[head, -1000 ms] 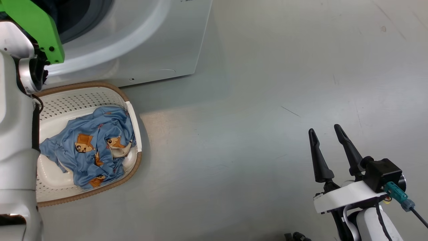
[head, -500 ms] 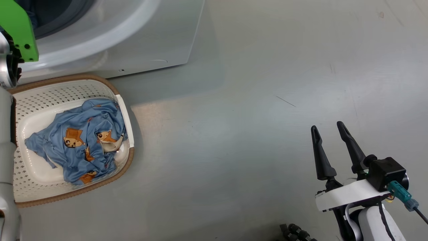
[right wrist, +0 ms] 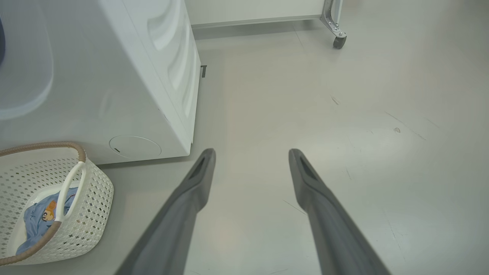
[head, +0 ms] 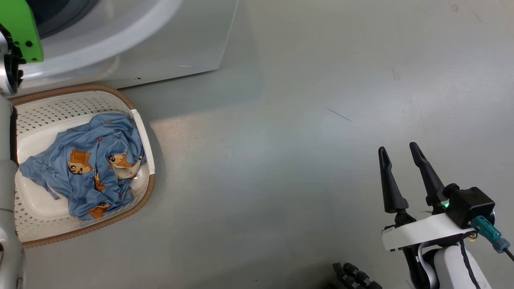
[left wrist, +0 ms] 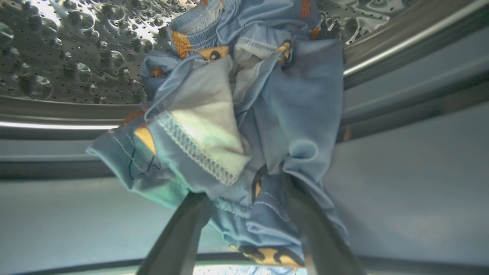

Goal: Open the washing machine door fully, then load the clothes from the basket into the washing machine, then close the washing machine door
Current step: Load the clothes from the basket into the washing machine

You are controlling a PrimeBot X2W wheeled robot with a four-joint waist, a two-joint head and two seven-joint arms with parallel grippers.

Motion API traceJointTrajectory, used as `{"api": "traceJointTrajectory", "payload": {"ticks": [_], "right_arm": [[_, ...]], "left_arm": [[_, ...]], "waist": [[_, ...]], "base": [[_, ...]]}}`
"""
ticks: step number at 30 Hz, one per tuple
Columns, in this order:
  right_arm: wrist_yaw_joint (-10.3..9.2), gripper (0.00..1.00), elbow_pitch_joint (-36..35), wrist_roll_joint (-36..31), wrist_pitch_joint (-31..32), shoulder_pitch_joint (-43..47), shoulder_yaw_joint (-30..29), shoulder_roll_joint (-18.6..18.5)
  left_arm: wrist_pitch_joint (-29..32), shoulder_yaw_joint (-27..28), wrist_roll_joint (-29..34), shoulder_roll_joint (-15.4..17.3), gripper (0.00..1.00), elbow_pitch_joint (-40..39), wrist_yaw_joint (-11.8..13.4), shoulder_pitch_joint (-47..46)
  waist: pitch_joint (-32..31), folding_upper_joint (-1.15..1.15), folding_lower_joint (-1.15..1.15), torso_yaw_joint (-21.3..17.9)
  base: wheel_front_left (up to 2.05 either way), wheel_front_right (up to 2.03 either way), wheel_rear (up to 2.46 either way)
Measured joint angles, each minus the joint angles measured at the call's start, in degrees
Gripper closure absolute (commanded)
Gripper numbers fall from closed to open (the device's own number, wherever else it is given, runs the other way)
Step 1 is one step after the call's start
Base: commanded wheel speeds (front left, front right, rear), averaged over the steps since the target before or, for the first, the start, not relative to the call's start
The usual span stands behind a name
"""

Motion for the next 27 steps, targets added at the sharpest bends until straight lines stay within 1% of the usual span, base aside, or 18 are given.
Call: {"api": "traceJointTrajectory", "payload": {"ticks": [2,3,6,11,17,22,23,27], "right_arm": [[0.0,0.0,-0.1,0.0,0.0,0.0,-0.2,0.0],[0.0,0.0,-0.1,0.0,0.0,0.0,-0.3,0.0],[0.0,0.0,-0.1,0.2,0.0,0.0,-0.4,0.0],[0.0,0.0,-0.2,0.7,0.0,0.0,-0.6,0.0],[0.0,0.0,-0.2,0.7,0.0,-0.1,-0.6,0.0],[0.0,0.0,-0.2,1.1,0.0,-0.1,-0.4,0.0],[0.0,0.0,-0.2,1.1,0.0,-0.1,-0.4,0.0],[0.0,0.0,-0.1,1.8,0.0,-0.1,0.7,0.1]], "left_arm": [[-0.7,0.0,0.0,0.0,0.87,0.4,-0.2,-0.3],[-1.1,0.0,-0.1,0.0,1.0,0.5,-0.4,-0.4],[-1.7,-0.3,-0.2,-0.1,1.0,1.1,-0.9,-0.8],[-4.4,-0.2,-0.5,-0.2,1.0,1.6,-1.0,-1.6],[-10.5,1.1,-0.4,0.2,1.0,0.7,-0.4,-5.0],[-15.7,2.5,-0.4,1.2,1.0,0.8,0.2,-5.2],[-15.7,2.5,-0.4,1.2,1.0,0.8,0.2,-5.2],[-19.1,4.0,-0.5,2.3,1.0,0.9,0.6,-5.9]], "waist": [[0.2,0.0,0.0,0.0],[0.3,0.0,0.0,0.0],[0.5,0.0,0.0,0.1],[0.6,0.0,0.0,0.8],[0.5,0.0,0.0,1.4],[0.5,0.0,0.0,1.2],[0.5,0.0,0.0,1.2],[0.8,0.0,0.0,0.5]], "base": [[0.0,0.0,0.0],[0.0,0.0,0.0],[0.0,0.0,0.0],[0.0,0.0,0.0],[0.0,0.0,0.0],[0.0,0.0,0.0],[0.0,0.0,0.0],[0.0,0.0,0.0]]}}
